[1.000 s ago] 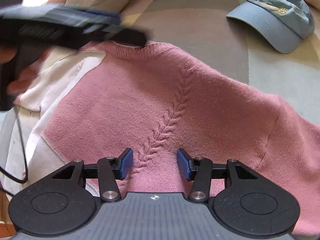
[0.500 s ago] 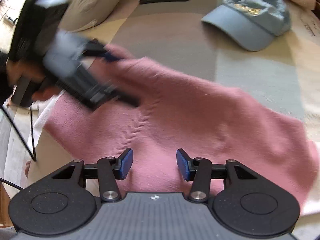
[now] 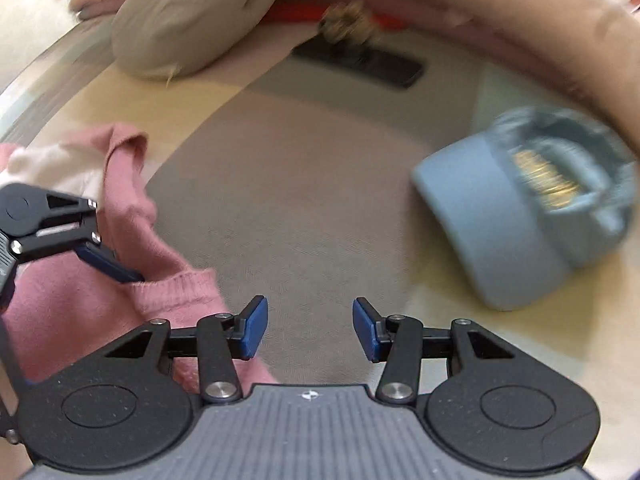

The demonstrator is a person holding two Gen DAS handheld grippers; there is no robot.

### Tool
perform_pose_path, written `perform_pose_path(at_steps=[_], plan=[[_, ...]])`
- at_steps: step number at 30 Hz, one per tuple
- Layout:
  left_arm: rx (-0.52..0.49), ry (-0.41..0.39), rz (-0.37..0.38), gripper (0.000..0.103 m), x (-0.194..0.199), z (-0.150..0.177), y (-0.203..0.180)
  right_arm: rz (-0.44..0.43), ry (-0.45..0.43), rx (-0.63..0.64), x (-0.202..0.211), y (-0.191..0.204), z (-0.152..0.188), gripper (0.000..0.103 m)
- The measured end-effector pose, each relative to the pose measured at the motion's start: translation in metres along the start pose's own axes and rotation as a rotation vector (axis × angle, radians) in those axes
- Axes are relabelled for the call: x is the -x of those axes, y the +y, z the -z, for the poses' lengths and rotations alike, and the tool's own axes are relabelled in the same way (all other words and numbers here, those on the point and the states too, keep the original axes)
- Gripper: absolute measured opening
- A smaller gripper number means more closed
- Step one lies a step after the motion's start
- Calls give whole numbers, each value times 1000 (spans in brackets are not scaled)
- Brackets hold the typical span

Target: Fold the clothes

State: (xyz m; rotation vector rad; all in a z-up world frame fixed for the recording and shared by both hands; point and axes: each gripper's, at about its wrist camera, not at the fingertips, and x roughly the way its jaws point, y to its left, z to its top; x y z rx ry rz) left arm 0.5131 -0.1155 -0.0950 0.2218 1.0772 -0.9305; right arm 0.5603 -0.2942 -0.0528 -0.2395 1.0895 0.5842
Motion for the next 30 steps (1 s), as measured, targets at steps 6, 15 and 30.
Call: perform_pose_path(at_steps=[6, 15, 30], plan=[[51, 33, -42, 96, 17, 23, 4, -54, 20, 13, -11, 18, 22, 53], [115, 57, -87, 96, 31, 42, 11, -79, 36, 128, -4, 48, 32, 51], [129, 46, -129, 96, 31, 51, 8, -274, 134, 177, 11, 51, 35, 24]])
